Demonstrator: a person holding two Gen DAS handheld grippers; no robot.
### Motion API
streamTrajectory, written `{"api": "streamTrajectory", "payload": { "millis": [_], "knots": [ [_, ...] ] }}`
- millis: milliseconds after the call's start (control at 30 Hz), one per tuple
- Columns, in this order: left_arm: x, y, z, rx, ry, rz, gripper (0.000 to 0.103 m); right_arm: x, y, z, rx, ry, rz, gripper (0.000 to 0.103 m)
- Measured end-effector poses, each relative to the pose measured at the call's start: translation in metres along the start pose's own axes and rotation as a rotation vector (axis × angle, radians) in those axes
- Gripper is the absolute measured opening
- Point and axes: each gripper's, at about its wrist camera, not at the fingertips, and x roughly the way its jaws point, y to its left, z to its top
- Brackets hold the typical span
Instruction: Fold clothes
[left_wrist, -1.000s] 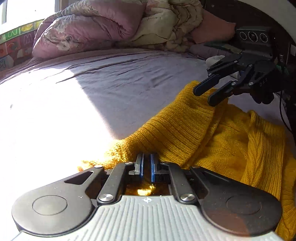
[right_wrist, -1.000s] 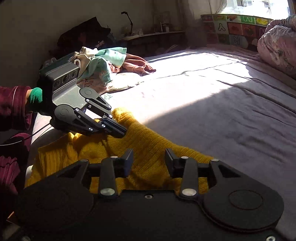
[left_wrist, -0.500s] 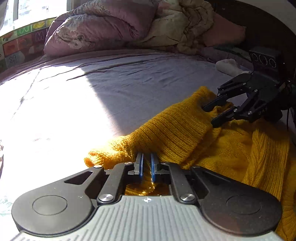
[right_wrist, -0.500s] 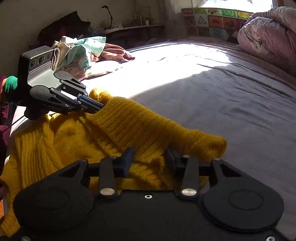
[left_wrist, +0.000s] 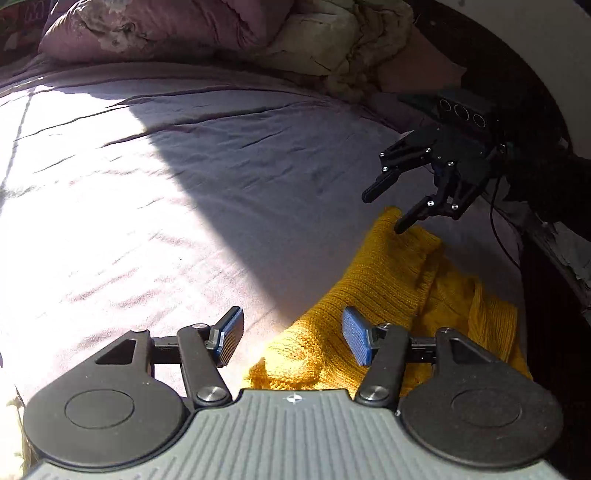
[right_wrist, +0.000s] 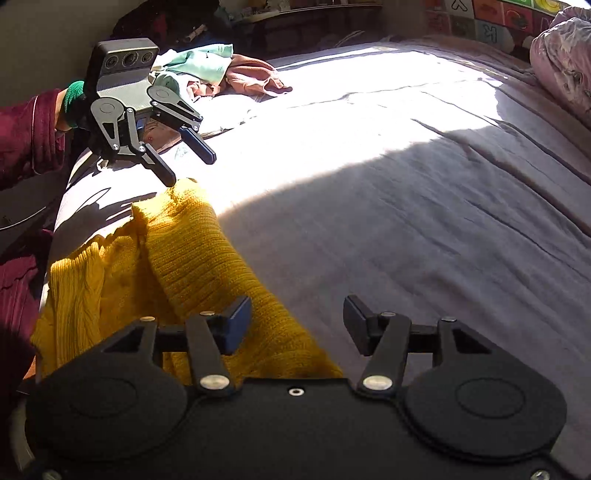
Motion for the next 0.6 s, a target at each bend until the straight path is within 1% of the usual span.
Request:
{"api": "streamTrajectory", "payload": {
  "millis": [33, 67, 100, 133, 167, 200, 300, 333, 400, 467, 500, 533, 567, 600],
  "knots": [
    [0.012, 0.008, -0.003, -0.014, 0.069, -0.039, 0.058, 0.008, -0.008, -0.005, 0.03, 0.031, 0.054, 0.058],
    [0.015, 0.01, -0.008, 0.006, 0.063, -0.062, 0.058, 0.011, -0.016, -0.009, 0.063, 0.031, 0.108, 0.061],
    [0.014, 0.021, -0.01, -0.011, 0.047, -0.119, 0.058, 0.01, -0.02, -0.011, 0.078, 0.022, 0.137, 0.062],
    [0.013, 0.037, -0.009, -0.085, 0.039, -0.181, 0.058, 0.01, -0.024, -0.013, 0.08, 0.018, 0.163, 0.062],
    [0.014, 0.047, -0.009, -0.133, 0.037, -0.218, 0.058, 0.009, -0.028, -0.015, 0.09, 0.014, 0.187, 0.062],
    [0.014, 0.051, -0.009, -0.135, 0.037, -0.243, 0.058, 0.01, -0.03, -0.015, 0.095, 0.015, 0.205, 0.062],
    [0.017, 0.051, -0.006, -0.113, 0.06, -0.257, 0.057, 0.01, -0.026, -0.015, 0.074, 0.05, 0.262, 0.061],
    [0.019, 0.05, -0.004, -0.11, 0.071, -0.256, 0.057, 0.012, -0.023, -0.015, 0.056, 0.059, 0.266, 0.061],
    [0.023, 0.043, 0.001, -0.081, 0.099, -0.23, 0.057, 0.015, -0.016, -0.015, 0.017, 0.071, 0.26, 0.059],
    [0.025, 0.029, 0.006, -0.014, 0.127, -0.18, 0.057, 0.018, -0.007, -0.014, -0.022, 0.077, 0.242, 0.06],
    [0.027, 0.014, 0.009, 0.071, 0.149, -0.123, 0.057, 0.019, -0.002, -0.013, -0.053, 0.08, 0.228, 0.059],
    [0.027, 0.0, 0.009, 0.134, 0.165, -0.072, 0.057, 0.019, 0.005, -0.012, -0.093, 0.084, 0.204, 0.059],
    [0.027, -0.01, 0.011, 0.17, 0.173, -0.029, 0.053, 0.019, 0.014, -0.012, -0.131, 0.086, 0.179, 0.056],
    [0.027, -0.019, 0.01, 0.191, 0.176, 0.001, 0.044, 0.018, 0.022, -0.012, -0.168, 0.087, 0.155, 0.045]
  ]
}}
